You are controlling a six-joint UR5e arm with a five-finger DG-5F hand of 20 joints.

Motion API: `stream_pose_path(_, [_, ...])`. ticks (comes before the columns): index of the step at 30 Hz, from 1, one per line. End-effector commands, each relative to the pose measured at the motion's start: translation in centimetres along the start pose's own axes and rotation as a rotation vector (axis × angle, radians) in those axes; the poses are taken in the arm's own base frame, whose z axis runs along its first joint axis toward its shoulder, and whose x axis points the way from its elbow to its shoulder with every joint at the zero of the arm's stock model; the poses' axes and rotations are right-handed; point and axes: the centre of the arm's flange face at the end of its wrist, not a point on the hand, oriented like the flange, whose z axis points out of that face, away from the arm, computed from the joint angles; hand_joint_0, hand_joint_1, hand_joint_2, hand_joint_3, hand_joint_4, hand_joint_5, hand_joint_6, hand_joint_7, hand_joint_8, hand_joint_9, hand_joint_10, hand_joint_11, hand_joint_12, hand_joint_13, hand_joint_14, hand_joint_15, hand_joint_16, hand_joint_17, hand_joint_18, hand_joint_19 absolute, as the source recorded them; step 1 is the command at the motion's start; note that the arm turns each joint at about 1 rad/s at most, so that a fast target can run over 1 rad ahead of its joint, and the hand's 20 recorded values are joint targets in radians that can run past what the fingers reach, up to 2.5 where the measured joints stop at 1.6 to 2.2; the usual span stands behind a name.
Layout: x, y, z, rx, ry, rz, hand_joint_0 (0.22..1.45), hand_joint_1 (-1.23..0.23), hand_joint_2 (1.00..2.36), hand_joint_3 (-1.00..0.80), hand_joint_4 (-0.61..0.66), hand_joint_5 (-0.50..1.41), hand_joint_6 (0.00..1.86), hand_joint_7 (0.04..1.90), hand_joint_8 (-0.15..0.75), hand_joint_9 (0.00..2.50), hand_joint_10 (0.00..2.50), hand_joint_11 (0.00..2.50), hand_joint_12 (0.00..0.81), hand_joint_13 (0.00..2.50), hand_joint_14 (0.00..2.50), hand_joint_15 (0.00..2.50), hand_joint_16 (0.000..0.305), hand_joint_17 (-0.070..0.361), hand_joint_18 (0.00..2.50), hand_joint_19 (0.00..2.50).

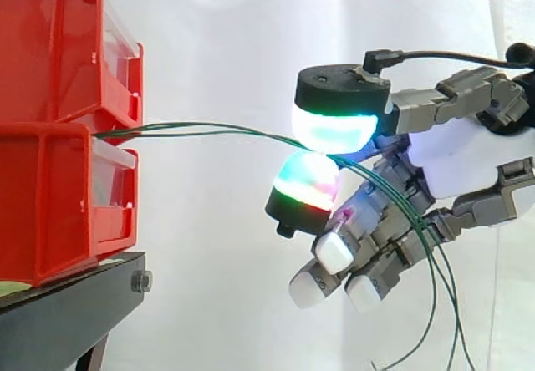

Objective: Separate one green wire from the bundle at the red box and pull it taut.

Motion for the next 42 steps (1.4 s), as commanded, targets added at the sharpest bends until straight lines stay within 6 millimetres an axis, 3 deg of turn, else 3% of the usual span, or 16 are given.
stream_pose_path(1, [0.00, -0.02, 0.03, 0.000, 0.000, 0.000, 0.57, -0.53, 1.01, -0.26, 0.10, -0.11, 0.88, 1.08, 0.273, 1.03, 0.01, 0.26, 0.346, 0.61, 0.01, 0.23, 0.057, 0.129, 0.57, 0.53])
stream_pose_path(3, [0.00, -0.02, 0.03, 0.000, 0.000, 0.000, 0.58, -0.47, 1.01, -0.24, 0.11, -0.10, 0.86, 1.11, 0.267, 1.04, 0.01, 0.24, 0.343, 0.61, 0.01, 0.23, 0.056, 0.127, 0.54, 0.55])
stream_pose_path(7, [0.01, -0.09, 0.02, 0.002, 0.000, -0.001, 0.59, -0.47, 1.01, -0.23, 0.10, -0.10, 0.85, 1.10, 0.266, 1.04, 0.01, 0.25, 0.340, 0.60, 0.01, 0.23, 0.055, 0.124, 0.53, 0.55])
stream_pose_path(13, [-0.11, -0.04, 0.05, 0.001, -0.002, 0.000, 0.58, -0.65, 1.01, -0.18, 0.13, -0.12, 0.85, 1.05, 0.272, 1.02, 0.01, 0.30, 0.351, 0.61, 0.01, 0.23, 0.057, 0.128, 0.58, 0.51])
stream_pose_path(16, [-0.04, 0.08, -0.02, -0.001, -0.001, 0.001, 0.57, -0.71, 1.01, -0.28, 0.14, -0.13, 0.87, 1.05, 0.250, 1.00, 0.01, 0.32, 0.317, 0.59, 0.01, 0.25, 0.050, 0.113, 0.53, 0.53])
stream_pose_path(19, [0.00, -0.02, 0.03, 0.000, 0.000, 0.000, 0.55, -0.58, 1.00, -0.44, 0.13, -0.12, 0.86, 1.05, 0.254, 1.04, 0.01, 0.32, 0.322, 0.61, 0.01, 0.24, 0.051, 0.115, 0.56, 0.53])
stream_pose_path(23, [0.00, -0.02, 0.03, 0.000, 0.000, 0.000, 0.54, -0.51, 1.00, -0.50, 0.13, -0.11, 0.86, 1.08, 0.255, 1.07, 0.01, 0.32, 0.323, 0.62, 0.01, 0.24, 0.051, 0.115, 0.56, 0.53])
stream_pose_path(34, [0.00, -0.02, 0.03, 0.000, 0.000, 0.000, 0.59, -0.76, 1.01, -0.18, 0.08, -0.13, 0.89, 1.15, 0.274, 1.04, 0.01, 0.34, 0.335, 0.64, 0.01, 0.25, 0.054, 0.121, 0.60, 0.51])
stream_pose_path(42, [-0.20, 0.32, 0.00, -0.004, -0.003, 0.004, 0.64, -0.84, 1.02, -0.18, -0.01, -0.15, 0.92, 1.09, 0.257, 0.99, 0.01, 0.38, 0.321, 0.62, 0.01, 0.25, 0.050, 0.113, 0.57, 0.50])
